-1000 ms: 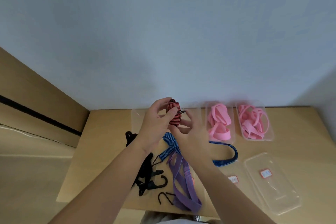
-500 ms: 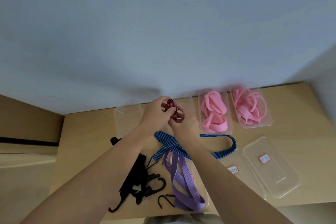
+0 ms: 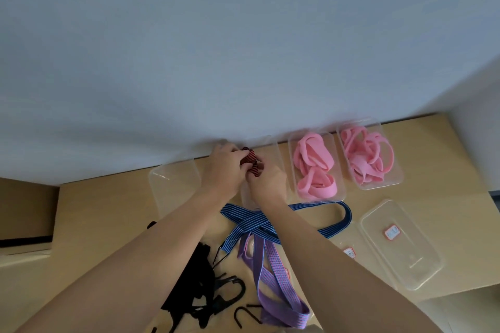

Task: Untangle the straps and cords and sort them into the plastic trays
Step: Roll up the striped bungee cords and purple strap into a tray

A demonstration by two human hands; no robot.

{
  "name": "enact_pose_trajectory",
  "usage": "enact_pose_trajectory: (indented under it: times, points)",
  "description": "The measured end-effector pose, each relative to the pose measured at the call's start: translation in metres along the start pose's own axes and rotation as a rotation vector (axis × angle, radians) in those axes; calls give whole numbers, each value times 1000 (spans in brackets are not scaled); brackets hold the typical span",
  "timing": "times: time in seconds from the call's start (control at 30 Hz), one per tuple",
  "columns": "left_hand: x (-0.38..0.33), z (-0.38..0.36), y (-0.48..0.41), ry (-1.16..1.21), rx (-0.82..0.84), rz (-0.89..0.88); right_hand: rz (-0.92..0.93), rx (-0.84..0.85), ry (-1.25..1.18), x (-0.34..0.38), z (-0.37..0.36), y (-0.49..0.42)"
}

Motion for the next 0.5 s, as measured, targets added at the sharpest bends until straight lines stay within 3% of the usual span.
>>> enact_pose_trajectory:
  times: [0.2, 0.5]
  points:
    - [-3, -2, -6, -157, 10, -34, 53, -3, 171, -1, -6, -2]
    - [-3, -6, -7, -205, 110, 38, 6, 40, 292, 9, -3, 1]
Point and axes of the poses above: each hand's wrist, its own y-axis away from the middle knuckle, its own z-axis out of the back of the hand, x = y × z, the point moved 7 cm from there along -y, towards the middle knuckle, and after that the axes turned 10 degrees about x, right-handed, at the moved point
